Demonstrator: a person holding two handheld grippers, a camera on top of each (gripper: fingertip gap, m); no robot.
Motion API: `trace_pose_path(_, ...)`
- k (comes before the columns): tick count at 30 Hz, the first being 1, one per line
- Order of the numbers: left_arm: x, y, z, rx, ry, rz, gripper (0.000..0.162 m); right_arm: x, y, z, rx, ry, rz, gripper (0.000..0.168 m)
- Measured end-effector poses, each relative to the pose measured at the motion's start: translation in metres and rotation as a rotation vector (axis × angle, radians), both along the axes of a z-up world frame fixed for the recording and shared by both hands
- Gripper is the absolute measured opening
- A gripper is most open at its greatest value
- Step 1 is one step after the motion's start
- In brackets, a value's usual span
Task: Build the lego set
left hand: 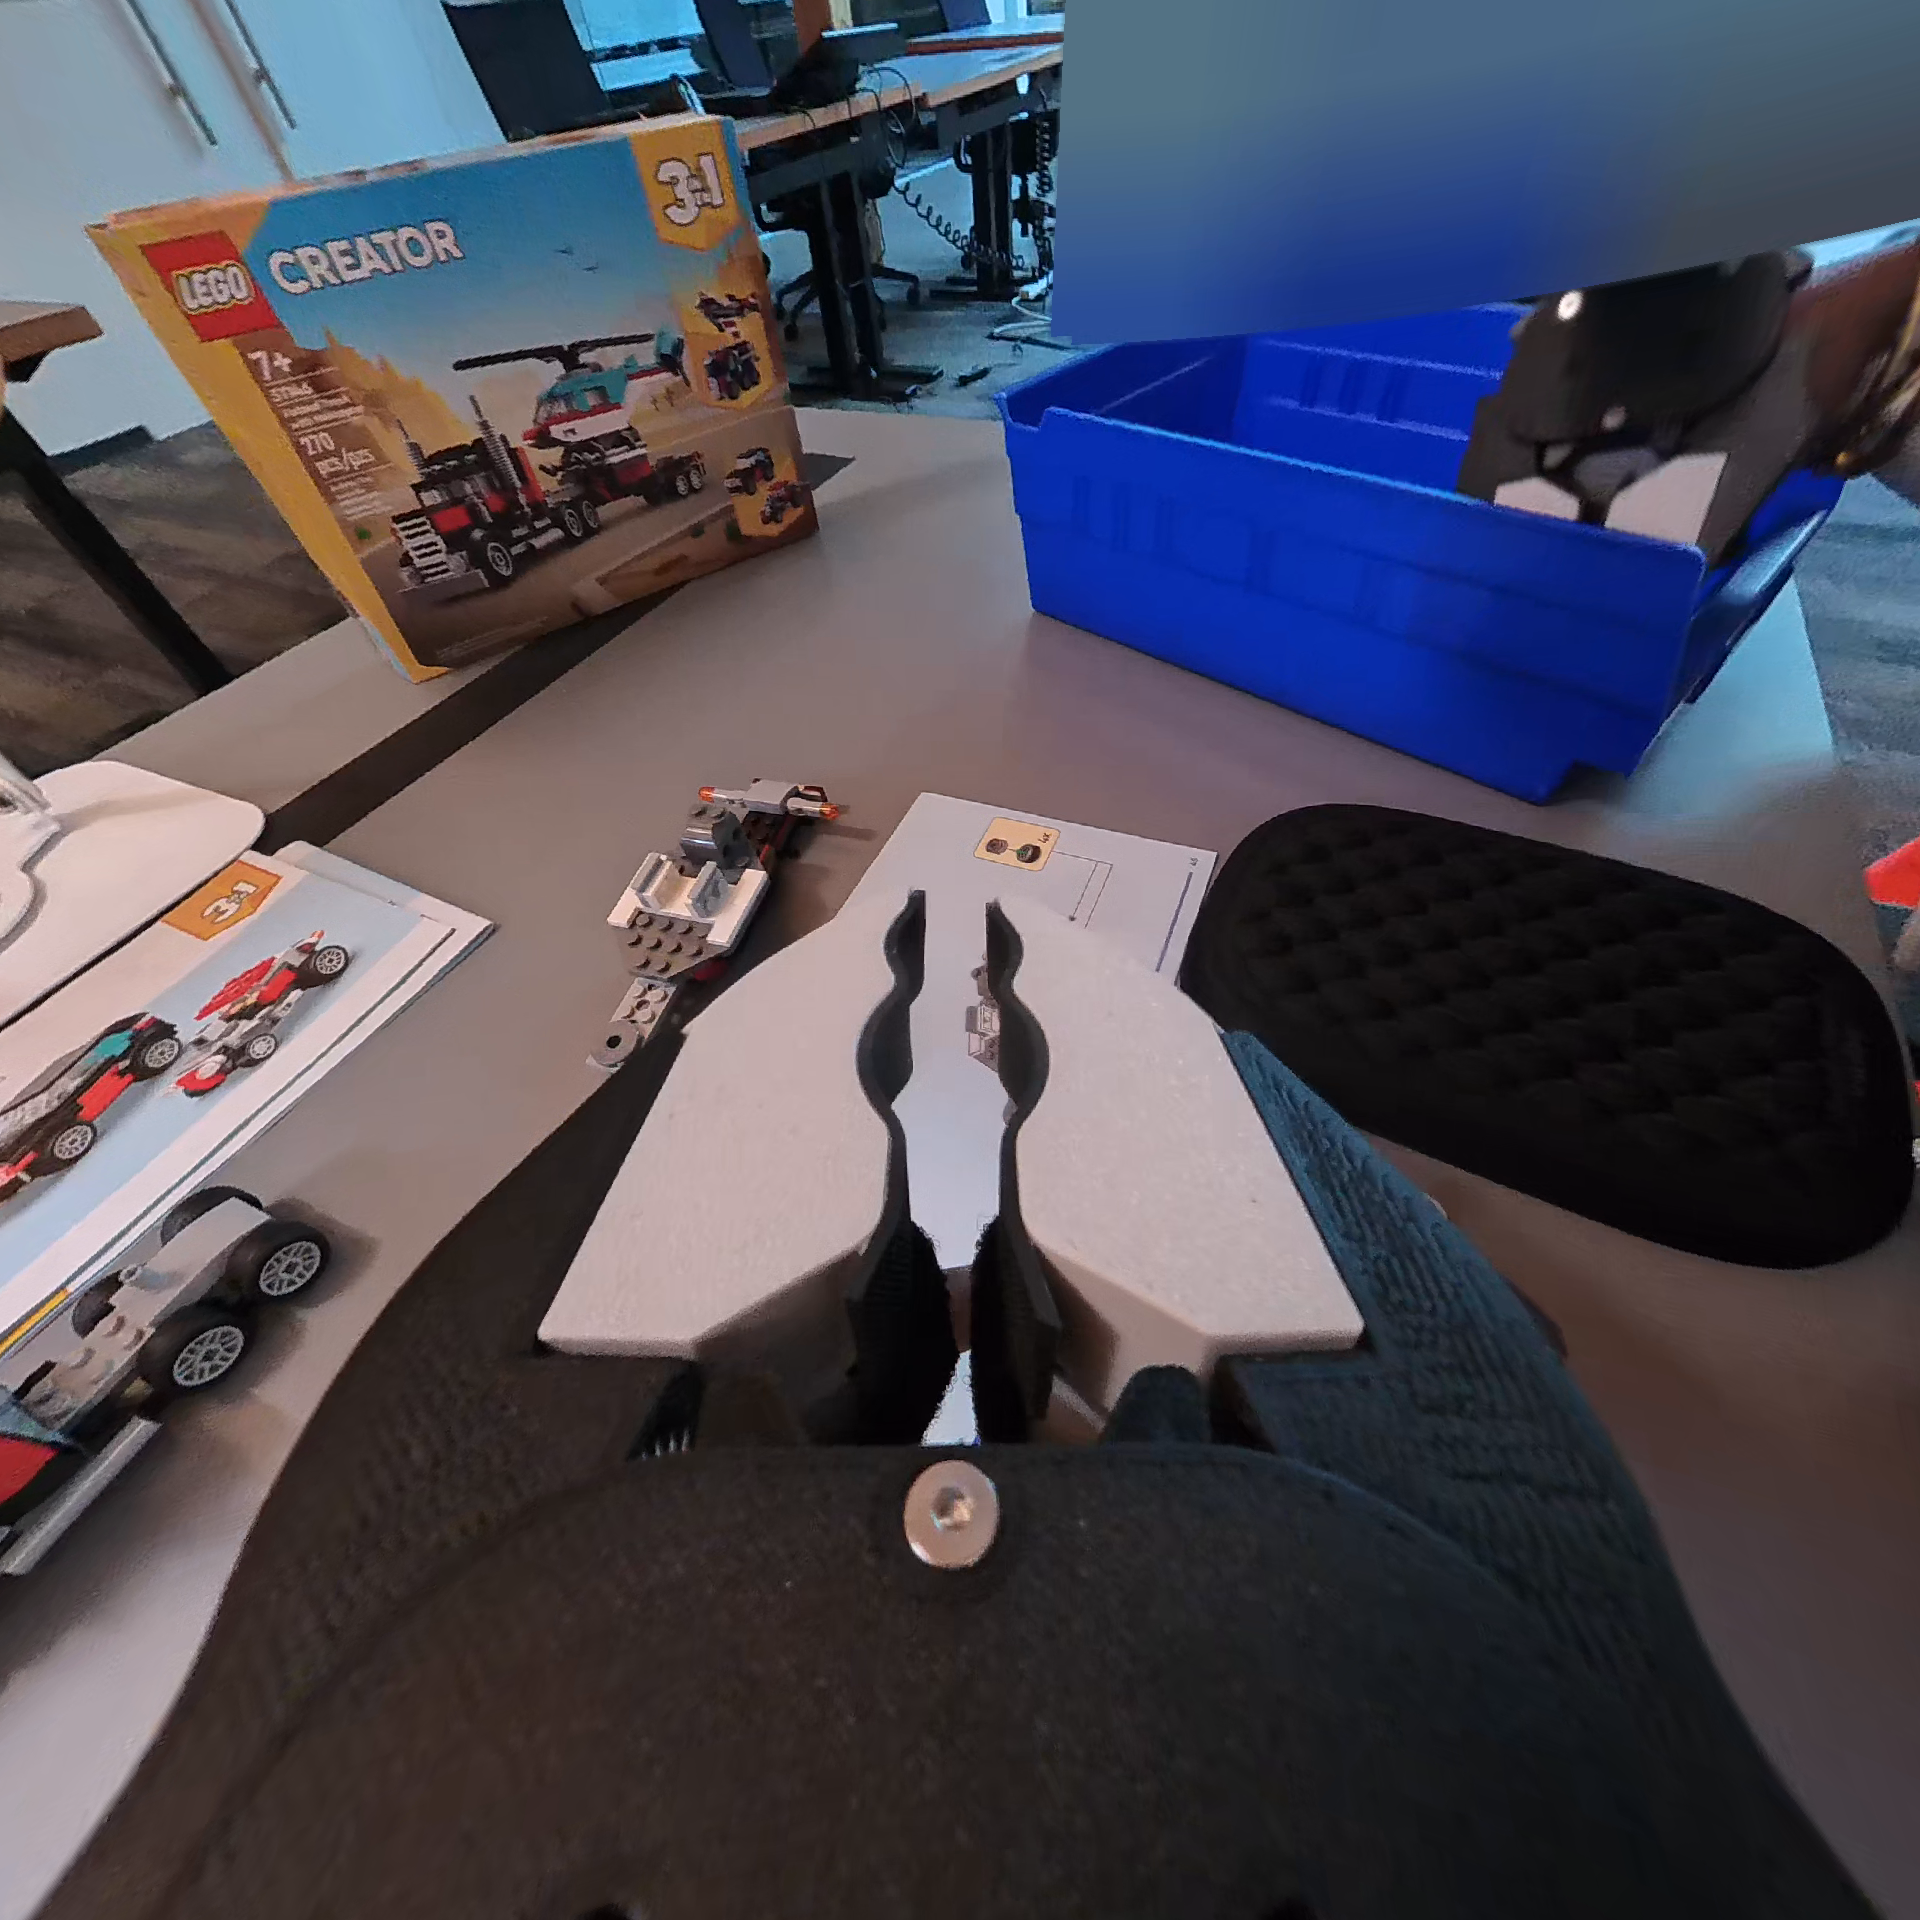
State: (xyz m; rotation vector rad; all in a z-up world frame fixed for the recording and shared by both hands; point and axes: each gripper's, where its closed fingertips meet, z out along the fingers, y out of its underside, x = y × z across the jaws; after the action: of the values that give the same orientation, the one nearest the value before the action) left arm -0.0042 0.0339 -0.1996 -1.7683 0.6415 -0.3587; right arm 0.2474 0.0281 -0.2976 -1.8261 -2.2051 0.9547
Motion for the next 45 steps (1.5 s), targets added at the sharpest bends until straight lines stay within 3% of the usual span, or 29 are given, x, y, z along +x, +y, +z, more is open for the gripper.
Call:
trace_pose_path(4, -0.002, 0.0, 0.001, 0.002, -0.018, 0.007, 0.011, 0.002, 0.003, -0.011, -0.003, -0.044, -0.001, 0.003)
trace_pose_path(8, -0.003, 0.001, -0.001, -0.001, 0.008, 0.01, 0.011, 0.02, 0.03, -0.01, 0.206, -0.143, -0.058, 0.003)
trace_pose_path(11, -0.003, 0.001, -0.002, -0.004, 0.005, 0.01, 0.011, 0.007, 0.02, 0.008, 0.128, 0.006, -0.056, 0.005)
trace_pose_path(15, -0.002, 0.001, -0.002, -0.005, 0.01, 0.008, 0.011, 0.014, 0.018, -0.007, 0.126, -0.056, -0.02, 0.019)
trace_pose_path(20, -0.005, -0.003, 0.001, 0.008, 0.015, 0.022, 0.011, 0.002, 0.02, -0.008, 0.198, 0.039, 0.007, 0.026)
trace_pose_path(30, -0.009, -0.007, 0.0, 0.006, 0.019, 0.036, 0.013, 0.006, 0.017, -0.01, 0.203, 0.034, 0.0, 0.011)
trace_pose_path(34, -0.034, -0.01, -0.003, -0.019, 0.079, 0.135, 0.036, 0.012, 0.039, 0.027, 0.329, 0.103, -0.179, 0.011)
trace_pose_path(38, -0.065, -0.026, -0.01, -0.067, 0.074, 0.207, 0.043, -0.003, 0.046, 0.103, 0.422, 0.291, -0.375, 0.011)
trace_pose_path(42, -0.085, -0.031, -0.007, 0.006, -0.042, 0.237, 0.043, -0.071, -0.001, 0.184, 0.424, 0.628, -0.327, 0.011)
trace_pose_path(45, -0.089, -0.033, -0.002, 0.078, -0.111, 0.204, 0.043, -0.14, -0.058, 0.198, 0.231, 0.818, -0.187, 0.011)
